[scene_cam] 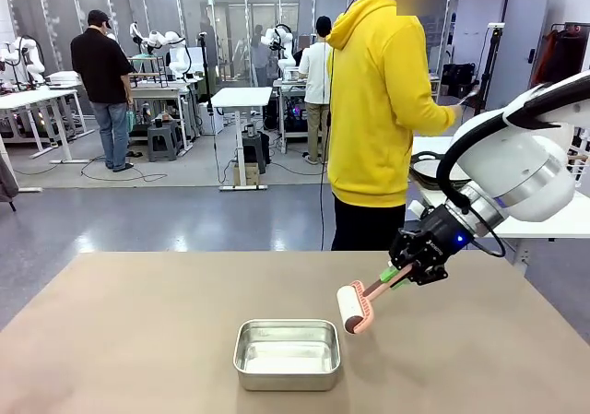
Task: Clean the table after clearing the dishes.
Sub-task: When the right (or left) Handle tray is removed, use the right hand (or left hand) to clean the right (or left) side of the table with the Lint Roller.
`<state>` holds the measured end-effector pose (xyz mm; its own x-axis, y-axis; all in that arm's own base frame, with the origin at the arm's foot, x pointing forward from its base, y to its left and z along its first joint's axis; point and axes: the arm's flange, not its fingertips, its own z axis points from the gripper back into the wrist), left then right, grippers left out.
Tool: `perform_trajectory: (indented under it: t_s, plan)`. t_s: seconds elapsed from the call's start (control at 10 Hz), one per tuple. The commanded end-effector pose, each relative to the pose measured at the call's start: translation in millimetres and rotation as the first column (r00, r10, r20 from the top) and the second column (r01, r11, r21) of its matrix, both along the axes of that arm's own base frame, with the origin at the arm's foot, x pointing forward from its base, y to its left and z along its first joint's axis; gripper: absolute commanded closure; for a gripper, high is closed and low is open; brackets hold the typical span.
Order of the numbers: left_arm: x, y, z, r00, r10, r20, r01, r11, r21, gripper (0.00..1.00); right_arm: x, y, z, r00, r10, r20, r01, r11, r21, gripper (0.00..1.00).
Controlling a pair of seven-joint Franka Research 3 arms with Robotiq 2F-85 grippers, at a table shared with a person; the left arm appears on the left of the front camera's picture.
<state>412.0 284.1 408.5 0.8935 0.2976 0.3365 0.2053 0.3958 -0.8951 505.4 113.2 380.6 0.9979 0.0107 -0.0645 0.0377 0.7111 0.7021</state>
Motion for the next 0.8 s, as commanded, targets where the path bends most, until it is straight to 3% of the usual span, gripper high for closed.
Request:
perform_trajectory:
  t_s: [0.0,0.1,0.7]
  plan:
    - [-6.1,-2.6,3.3,1.0,0.005,-0.011,-0.005,1.0,0.004,0.0,16.9,-0.7,-4.1,0.997,-0.018,0.073,0.014,0.999,0.05,0.79]
    - [-6.1,-2.6,3.3,1.0,0.005,-0.011,-0.005,1.0,0.004,0.0,21.9,-3.2,-8.9,0.994,-0.041,0.098,0.037,0.999,0.04,0.79]
    - [-6.1,-2.6,3.3,1.0,0.005,-0.011,-0.005,1.0,0.004,0.0,41.3,-14.0,-38.3,0.991,-0.108,0.081,0.107,0.994,0.005,0.79]
